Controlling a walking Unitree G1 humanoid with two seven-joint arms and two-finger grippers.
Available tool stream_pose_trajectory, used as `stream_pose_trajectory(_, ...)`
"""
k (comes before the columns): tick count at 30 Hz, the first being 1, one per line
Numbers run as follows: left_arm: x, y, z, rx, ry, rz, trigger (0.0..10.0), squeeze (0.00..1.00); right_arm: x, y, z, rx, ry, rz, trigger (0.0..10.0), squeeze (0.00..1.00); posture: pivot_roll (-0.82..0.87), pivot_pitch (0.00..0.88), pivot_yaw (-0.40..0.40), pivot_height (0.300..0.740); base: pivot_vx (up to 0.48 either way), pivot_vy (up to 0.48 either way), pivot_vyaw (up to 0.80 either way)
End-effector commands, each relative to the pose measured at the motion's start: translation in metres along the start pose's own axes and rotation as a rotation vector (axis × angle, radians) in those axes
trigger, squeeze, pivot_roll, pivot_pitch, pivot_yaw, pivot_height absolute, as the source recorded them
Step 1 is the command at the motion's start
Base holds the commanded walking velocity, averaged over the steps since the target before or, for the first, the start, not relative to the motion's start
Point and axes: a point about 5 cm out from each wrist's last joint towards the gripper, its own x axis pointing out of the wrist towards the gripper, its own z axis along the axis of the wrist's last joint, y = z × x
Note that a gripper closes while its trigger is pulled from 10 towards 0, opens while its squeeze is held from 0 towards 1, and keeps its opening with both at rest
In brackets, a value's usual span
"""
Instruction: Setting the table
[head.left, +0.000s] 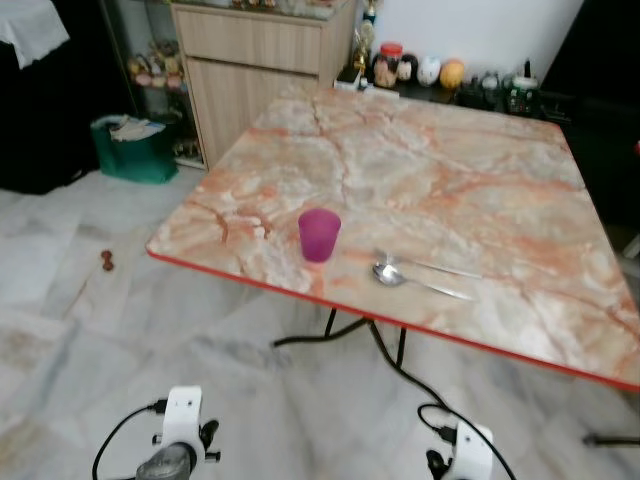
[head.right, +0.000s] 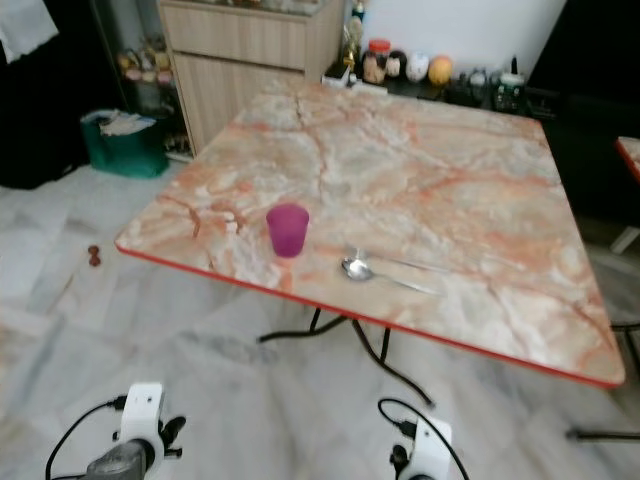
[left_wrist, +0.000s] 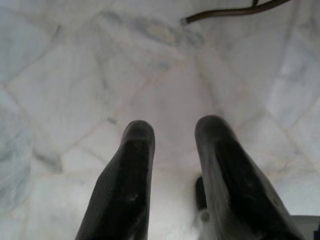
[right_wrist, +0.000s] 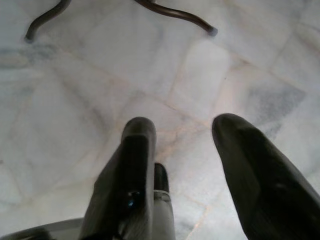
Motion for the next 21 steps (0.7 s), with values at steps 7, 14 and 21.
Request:
stream_pose_trajectory(7,-0.0009,0.0057,-0.0001,0.016,-0.003,0.004,10.0,0.00,0.0000,0.0053,-0.0004,0.006,0.001,0.010,10.0,0.00,0.08,0.000,-0.014,0.740,0.000,0.103,0.00)
stream_pose_trajectory(14,-0.0005,0.0021,0.0011,-0.002,-0.016,-0.008,10.0,0.00,0.0000,0.0046,-0.0001,0.007,-0.002,0.005,10.0,0.00,0.08,0.000,-0.017,0.740,0.000,0.000,0.00)
stream_pose_trajectory(21,-0.0003,0.0015,0.0009,-0.009,-0.012,-0.008,10.0,0.00,0.0001,0.0043,0.0004,0.005,-0.005,0.004,10.0,0.00,0.08,0.000,-0.020,0.740,0.000,0.000,0.00)
